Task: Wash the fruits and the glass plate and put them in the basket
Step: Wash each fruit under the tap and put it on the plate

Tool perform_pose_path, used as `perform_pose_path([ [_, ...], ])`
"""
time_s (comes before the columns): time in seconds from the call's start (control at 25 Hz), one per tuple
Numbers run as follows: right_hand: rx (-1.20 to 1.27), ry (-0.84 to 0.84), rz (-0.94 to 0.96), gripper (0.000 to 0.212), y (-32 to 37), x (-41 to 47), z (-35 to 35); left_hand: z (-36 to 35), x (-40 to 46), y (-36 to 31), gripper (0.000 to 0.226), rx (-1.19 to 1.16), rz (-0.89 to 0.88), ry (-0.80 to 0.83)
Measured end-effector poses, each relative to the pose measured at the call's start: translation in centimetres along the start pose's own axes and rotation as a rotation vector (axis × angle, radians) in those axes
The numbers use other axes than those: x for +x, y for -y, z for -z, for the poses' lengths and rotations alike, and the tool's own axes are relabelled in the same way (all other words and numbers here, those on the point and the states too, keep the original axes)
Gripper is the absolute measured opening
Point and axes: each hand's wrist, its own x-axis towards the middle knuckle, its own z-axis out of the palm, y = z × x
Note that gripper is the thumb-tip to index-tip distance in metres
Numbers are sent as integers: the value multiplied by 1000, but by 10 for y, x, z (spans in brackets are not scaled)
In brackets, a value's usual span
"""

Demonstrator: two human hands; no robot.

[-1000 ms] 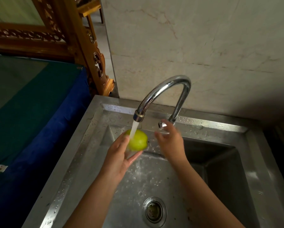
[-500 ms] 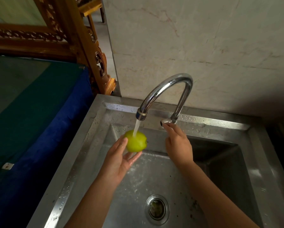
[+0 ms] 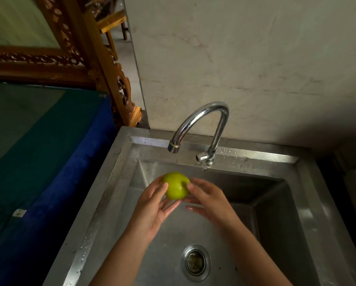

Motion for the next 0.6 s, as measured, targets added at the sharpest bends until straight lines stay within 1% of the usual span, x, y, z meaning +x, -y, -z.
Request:
perform_pose_path([
  [0.08,52,-13,-3,28,0,-16,4,-10,-14,-1,27,139,-11,50],
  [0.12,62,-24,10,27,2,-25,9,-15,-21,-3,28,238,-23,70],
  [0.2,74,-48,41,28,6,-48,22,-26,-35,-9,30,470,-61,133],
  [0.28,73,-100,108,31,15,-80,38,-44,-53,-16,35,654,-84,262],
  [0.4,27,-231,196,41,23,-138,61,-77,-76,-15,48,900,-140,510],
  [0.48,-21,-380,244,49,22,-186,82,-111,-96,-2,58,1077,-198,674],
  [0.6,-8,-541,275,49,11,-250,110,-156,-129,32,64,1202,-255,817],
])
